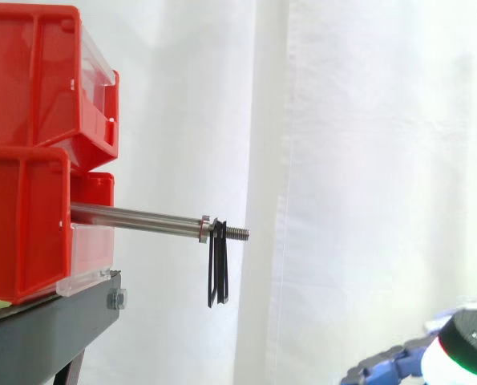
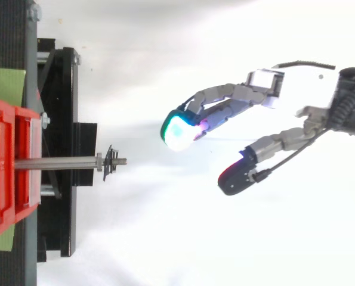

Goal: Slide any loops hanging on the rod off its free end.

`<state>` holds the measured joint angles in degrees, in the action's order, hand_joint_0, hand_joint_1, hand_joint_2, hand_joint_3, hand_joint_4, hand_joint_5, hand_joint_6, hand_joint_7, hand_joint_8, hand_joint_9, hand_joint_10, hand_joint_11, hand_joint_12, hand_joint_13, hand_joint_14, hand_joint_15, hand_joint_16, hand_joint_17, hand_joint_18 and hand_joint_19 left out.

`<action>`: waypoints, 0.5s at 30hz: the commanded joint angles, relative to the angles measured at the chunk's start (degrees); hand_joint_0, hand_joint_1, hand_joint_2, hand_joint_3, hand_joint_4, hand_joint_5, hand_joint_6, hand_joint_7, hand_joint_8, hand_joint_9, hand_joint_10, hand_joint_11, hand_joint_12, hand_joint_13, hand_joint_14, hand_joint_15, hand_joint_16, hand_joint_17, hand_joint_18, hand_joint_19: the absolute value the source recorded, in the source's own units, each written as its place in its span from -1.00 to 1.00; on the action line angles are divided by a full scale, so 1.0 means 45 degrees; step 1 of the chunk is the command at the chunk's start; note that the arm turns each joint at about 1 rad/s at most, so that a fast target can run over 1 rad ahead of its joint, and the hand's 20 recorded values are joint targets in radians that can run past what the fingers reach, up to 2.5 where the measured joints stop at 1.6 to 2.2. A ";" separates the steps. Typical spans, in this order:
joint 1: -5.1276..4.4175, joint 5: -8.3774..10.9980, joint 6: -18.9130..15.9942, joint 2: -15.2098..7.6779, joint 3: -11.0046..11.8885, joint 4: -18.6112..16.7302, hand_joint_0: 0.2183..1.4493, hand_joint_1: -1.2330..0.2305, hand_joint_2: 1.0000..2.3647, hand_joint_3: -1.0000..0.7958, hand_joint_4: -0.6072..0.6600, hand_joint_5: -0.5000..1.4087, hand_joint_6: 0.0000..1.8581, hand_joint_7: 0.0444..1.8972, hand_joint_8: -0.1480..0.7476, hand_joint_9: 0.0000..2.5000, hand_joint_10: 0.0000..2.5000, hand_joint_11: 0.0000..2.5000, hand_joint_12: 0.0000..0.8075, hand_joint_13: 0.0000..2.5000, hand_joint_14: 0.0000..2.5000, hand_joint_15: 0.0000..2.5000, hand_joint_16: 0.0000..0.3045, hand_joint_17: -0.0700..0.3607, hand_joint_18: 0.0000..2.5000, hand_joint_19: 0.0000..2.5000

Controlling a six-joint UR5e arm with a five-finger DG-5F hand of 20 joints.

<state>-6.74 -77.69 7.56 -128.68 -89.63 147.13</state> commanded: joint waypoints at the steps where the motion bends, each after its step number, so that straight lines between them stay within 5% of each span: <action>1: -0.0005 -0.0041 0.0020 -0.0505 0.0405 -0.1113 -0.48 -0.40 -1.00 -0.44 0.32 -0.66 -0.46 -0.16 -0.14 -0.43 -1.00 -0.90 -0.23 -0.58 -1.00 -0.94 -0.74 -0.26 -0.62 -0.80; 10: 0.0112 -0.0139 0.1251 -0.0524 0.0737 -0.1074 -0.48 -0.35 -1.00 -0.44 0.34 -0.65 -0.46 -0.16 -0.13 -0.42 -1.00 -0.89 -0.23 -0.58 -1.00 -0.94 -0.74 -0.26 -0.61 -0.79; 15: 0.0151 -0.0412 0.1856 -0.1677 0.1557 -0.1601 -0.48 -0.33 -1.00 -0.44 0.35 -0.65 -0.46 -0.16 -0.12 -0.41 -1.00 -0.89 -0.23 -0.57 -1.00 -0.94 -0.74 -0.26 -0.61 -0.79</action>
<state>-6.17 -78.81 15.01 -133.44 -84.86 141.01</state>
